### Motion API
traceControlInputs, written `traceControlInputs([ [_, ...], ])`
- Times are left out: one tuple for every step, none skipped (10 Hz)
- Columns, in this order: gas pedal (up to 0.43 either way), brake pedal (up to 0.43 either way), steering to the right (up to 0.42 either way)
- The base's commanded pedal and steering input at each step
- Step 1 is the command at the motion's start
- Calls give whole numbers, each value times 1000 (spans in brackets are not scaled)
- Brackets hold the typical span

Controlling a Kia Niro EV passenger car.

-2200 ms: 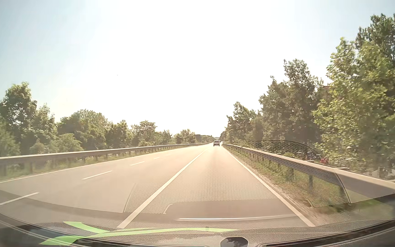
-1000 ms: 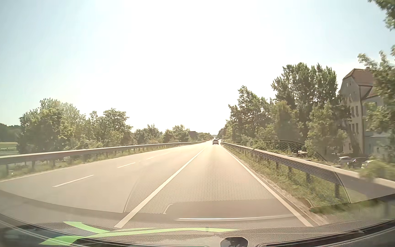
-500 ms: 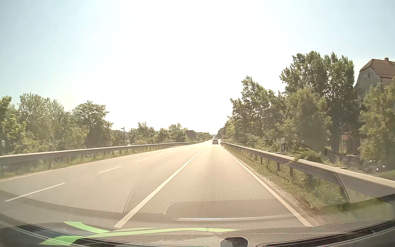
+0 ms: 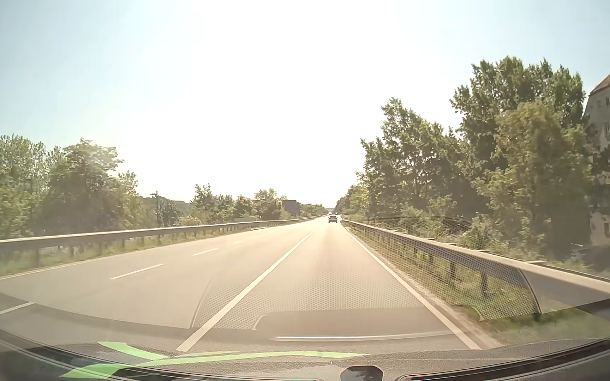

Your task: Follow the waypoints while adhering to traffic rules and regulations

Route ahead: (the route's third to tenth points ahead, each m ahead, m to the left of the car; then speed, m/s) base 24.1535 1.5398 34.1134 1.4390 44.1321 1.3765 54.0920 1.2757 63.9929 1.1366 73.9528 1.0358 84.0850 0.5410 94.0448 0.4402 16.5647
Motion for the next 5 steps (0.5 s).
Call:
traceControlInputs([
  [157,0,-1],
  [177,0,-2],
  [177,0,-2],
  [189,0,-2],
  [197,0,-2],
])
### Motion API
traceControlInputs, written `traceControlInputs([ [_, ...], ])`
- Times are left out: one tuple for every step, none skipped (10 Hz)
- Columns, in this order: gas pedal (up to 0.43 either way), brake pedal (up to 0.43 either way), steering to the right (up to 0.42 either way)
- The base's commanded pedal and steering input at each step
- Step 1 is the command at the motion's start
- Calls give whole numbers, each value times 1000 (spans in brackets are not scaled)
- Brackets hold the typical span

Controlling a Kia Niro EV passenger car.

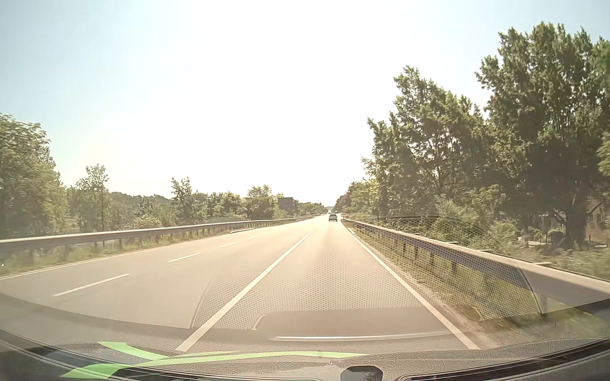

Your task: Follow the waypoints while adhering to traffic rules and regulations

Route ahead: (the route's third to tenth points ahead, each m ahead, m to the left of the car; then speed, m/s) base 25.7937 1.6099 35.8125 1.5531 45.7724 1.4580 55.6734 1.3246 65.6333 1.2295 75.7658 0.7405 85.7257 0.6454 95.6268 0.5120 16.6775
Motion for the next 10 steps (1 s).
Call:
traceControlInputs([
  [197,0,-1],
  [197,0,-1],
  [138,0,-2],
  [130,0,-2],
  [130,0,-1],
  [138,0,-2],
  [157,0,-1],
  [169,0,-2],
  [169,0,-1],
  [157,0,-1],
])
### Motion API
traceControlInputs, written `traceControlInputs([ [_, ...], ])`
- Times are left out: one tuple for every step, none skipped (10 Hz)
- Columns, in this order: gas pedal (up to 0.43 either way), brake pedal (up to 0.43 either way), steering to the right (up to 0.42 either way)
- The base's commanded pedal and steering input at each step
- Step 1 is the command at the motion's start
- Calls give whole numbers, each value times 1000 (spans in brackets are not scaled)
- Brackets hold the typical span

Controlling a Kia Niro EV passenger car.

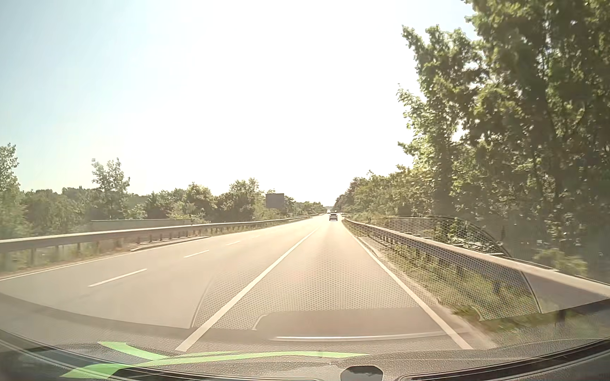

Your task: Follow the waypoints while adhering to traffic rules and regulations

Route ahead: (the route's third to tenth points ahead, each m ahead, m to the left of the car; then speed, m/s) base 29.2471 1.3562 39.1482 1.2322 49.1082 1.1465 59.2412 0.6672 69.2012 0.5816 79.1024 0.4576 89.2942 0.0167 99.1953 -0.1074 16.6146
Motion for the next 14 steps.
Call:
traceControlInputs([
  [59,0,-2],
  [8,0,-2],
  [0,0,-2],
  [0,0,-2],
  [0,0,-2],
  [0,0,-2],
  [47,0,-2],
  [79,0,-2],
  [87,0,-3],
  [98,0,-2],
  [110,0,-2],
  [118,0,-3],
  [118,0,0],
  [130,0,0],
])
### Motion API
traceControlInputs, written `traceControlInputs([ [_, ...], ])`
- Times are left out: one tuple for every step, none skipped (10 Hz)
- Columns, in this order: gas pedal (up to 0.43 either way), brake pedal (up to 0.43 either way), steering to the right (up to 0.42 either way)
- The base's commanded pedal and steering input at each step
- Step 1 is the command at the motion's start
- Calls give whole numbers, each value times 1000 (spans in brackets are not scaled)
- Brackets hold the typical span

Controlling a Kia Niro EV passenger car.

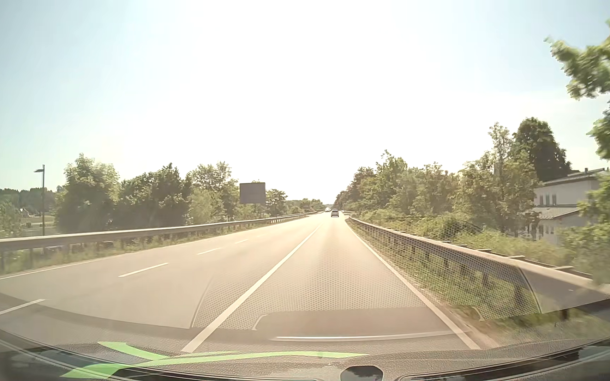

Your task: Follow the waypoints while adhering to traffic rules and regulations

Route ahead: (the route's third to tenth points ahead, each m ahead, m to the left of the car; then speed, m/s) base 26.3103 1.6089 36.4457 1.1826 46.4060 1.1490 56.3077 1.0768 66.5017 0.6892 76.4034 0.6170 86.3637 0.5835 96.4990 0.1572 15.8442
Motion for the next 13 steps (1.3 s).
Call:
traceControlInputs([
  [138,0,0],
  [177,0,0],
  [177,0,0],
  [189,0,0],
  [189,0,0],
  [189,0,0],
  [189,0,0],
  [189,0,0],
  [189,0,0],
  [189,0,0],
  [189,0,0],
  [189,0,0],
  [189,0,0],
])
